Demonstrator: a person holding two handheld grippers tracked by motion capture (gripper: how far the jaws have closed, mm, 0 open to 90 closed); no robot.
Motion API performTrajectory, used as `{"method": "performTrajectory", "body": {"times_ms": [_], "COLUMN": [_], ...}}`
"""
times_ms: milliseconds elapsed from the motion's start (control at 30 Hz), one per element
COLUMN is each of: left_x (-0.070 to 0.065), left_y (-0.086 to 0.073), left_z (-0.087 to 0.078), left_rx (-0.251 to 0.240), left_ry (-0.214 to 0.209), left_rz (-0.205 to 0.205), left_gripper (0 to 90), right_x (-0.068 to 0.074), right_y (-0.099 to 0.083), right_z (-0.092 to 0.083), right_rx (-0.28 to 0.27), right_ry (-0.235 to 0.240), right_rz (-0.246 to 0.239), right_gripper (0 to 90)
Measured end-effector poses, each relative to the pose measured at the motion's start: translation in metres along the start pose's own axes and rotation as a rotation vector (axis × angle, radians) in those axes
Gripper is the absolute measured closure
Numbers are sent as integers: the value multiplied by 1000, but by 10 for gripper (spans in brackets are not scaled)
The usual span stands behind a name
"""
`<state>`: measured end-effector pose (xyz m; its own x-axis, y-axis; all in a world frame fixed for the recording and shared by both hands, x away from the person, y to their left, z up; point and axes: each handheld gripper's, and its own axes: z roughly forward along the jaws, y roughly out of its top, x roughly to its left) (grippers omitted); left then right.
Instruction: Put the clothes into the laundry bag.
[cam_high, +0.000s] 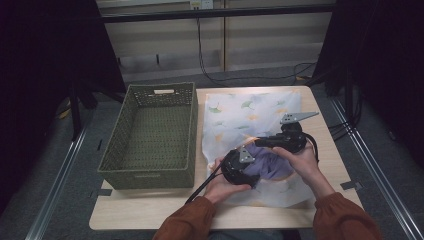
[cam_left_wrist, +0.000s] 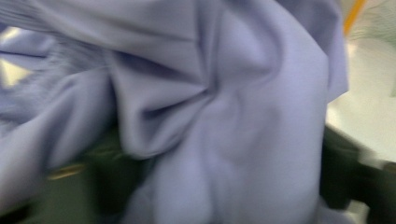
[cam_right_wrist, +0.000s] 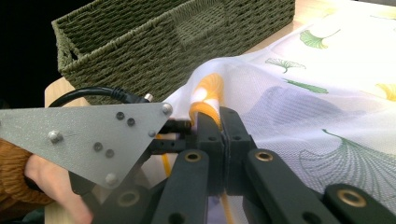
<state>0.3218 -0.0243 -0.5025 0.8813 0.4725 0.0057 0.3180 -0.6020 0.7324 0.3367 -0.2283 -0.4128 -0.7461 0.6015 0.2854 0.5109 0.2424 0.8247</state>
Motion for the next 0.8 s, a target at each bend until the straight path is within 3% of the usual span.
{"method": "performTrajectory", "body": {"times_ms": [33, 67, 133, 233, 400, 567, 633, 800], "left_x": [3, 4, 6, 6, 8, 11, 12, 16], "left_y": [0, -1, -1, 2, 8, 15, 18, 23], "left_z": [-2, -1, -3, -4, -5, -8, -6, -3], "left_rx": [25, -8, -15, -15, -36, -55, -89, -120], "left_ry": [7, 15, 36, 58, 83, 108, 122, 179], "left_rz": [16, -21, -32, -27, -73, -85, -135, -192], "left_gripper": [451, 523, 678, 770, 796, 799, 800, 804], "right_x": [0, 0, 0, 0, 2, 2, 2, 3], "right_y": [0, 0, 0, 0, 0, -1, -1, -1], "right_z": [0, -1, -1, -1, 1, 3, 3, 3], "right_rx": [-2, -4, -5, -1, 7, 16, 15, 20], "right_ry": [2, 3, 2, 3, 6, 12, 14, 23], "right_rz": [0, -2, -1, 2, -1, -5, -6, -8], "right_gripper": [892, 892, 892, 892, 893, 893, 893, 894]}}
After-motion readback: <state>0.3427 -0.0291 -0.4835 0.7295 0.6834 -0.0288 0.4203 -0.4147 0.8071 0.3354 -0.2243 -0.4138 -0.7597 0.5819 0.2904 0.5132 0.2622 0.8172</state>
